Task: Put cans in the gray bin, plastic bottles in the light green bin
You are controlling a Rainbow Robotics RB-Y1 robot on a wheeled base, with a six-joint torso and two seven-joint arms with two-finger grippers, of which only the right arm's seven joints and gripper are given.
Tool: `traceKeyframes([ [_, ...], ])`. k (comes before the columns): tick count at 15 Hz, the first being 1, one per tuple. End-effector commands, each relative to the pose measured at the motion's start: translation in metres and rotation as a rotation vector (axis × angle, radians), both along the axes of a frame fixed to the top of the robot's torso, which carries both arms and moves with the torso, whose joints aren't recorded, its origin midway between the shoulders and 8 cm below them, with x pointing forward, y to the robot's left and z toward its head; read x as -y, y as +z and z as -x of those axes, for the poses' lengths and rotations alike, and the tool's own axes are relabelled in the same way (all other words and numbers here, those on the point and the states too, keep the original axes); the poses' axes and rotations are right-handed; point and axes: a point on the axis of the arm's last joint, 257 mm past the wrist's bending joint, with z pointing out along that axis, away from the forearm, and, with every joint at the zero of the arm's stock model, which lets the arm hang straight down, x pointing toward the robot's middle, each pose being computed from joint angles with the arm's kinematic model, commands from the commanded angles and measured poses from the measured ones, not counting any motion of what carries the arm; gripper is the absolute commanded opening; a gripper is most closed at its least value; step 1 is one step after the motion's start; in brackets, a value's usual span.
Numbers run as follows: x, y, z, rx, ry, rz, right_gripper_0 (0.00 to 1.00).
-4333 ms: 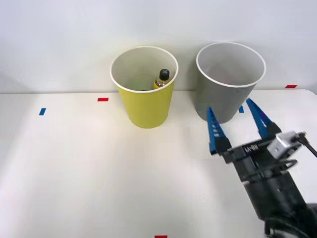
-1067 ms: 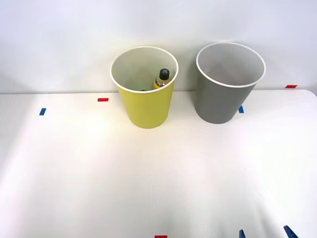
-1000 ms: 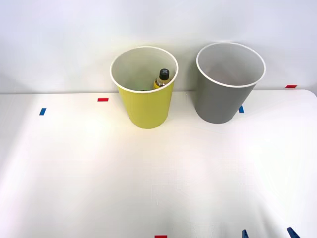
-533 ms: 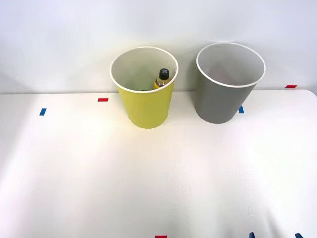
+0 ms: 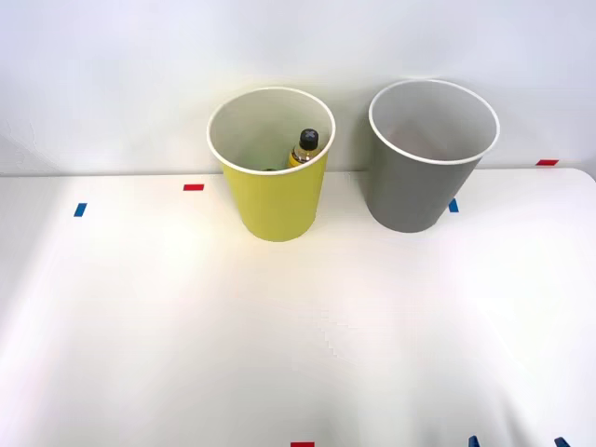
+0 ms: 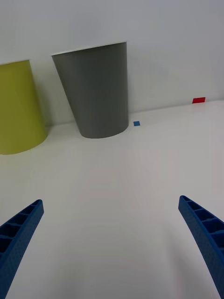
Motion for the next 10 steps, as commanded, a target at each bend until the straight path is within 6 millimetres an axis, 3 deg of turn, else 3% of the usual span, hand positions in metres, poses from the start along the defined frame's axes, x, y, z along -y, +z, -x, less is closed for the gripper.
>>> traceKeyframes([
  [1, 0.0, -0.0001, 0.0, 0.0, 0.0, 0.0, 1.0],
  [10, 0.0, -0.0001, 0.0, 0.0, 0.0, 0.0, 1.0],
])
